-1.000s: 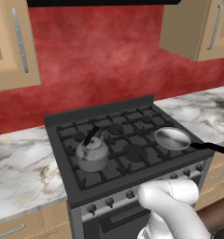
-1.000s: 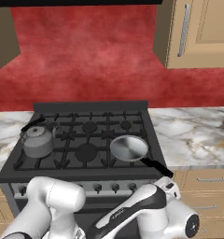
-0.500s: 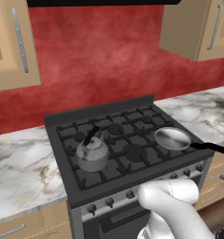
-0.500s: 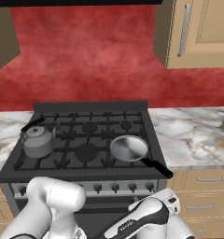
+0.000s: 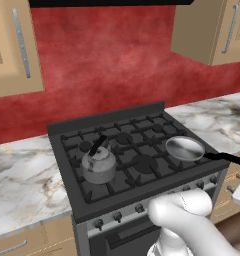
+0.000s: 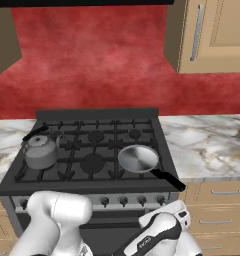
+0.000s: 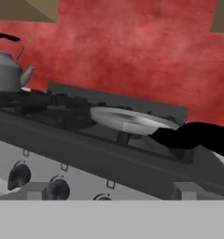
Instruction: Pick the pan from the cabinet and place it on the stove. Then turn on the stove burner for the pan.
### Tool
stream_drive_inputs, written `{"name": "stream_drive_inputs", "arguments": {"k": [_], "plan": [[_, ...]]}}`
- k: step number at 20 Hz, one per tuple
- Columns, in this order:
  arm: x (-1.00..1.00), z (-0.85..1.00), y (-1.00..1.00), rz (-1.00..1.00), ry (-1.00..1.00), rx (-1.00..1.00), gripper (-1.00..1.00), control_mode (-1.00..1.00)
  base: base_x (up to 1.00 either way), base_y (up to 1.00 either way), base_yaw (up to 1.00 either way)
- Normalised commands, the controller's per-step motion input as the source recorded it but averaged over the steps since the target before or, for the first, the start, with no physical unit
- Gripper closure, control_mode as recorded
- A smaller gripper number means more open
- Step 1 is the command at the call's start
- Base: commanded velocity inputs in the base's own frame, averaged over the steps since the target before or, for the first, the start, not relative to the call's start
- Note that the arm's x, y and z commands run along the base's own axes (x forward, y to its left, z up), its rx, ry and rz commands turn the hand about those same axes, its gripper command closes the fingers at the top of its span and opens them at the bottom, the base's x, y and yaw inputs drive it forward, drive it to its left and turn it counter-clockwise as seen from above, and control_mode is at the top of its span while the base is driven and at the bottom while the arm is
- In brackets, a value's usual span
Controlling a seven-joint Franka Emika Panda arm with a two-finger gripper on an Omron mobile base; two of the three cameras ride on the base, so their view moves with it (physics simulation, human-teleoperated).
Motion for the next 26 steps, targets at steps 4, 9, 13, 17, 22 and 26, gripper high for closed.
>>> {"name": "stream_drive_inputs", "arguments": {"k": [4,9,13,17,22,26], "plan": [[0.39,-0.25,-0.06,0.0,0.0,0.0,-1.0,-1.0,0.0,0.0,0.0],[0.43,-0.31,-0.06,0.0,0.0,0.0,-1.0,-1.0,0.0,0.0,0.0],[0.26,-0.32,-0.06,0.0,0.0,0.0,-1.0,-1.0,0.0,0.0,0.0],[0.0,-0.29,-0.13,0.0,-0.01,0.0,-1.0,-1.0,0.0,0.0,0.0],[0.07,-0.17,-0.01,0.0,0.0,0.0,-1.0,-1.0,0.0,0.0,0.0],[0.18,-0.07,0.0,0.0,0.0,0.0,-1.0,-1.0,0.0,0.0,0.0]]}}
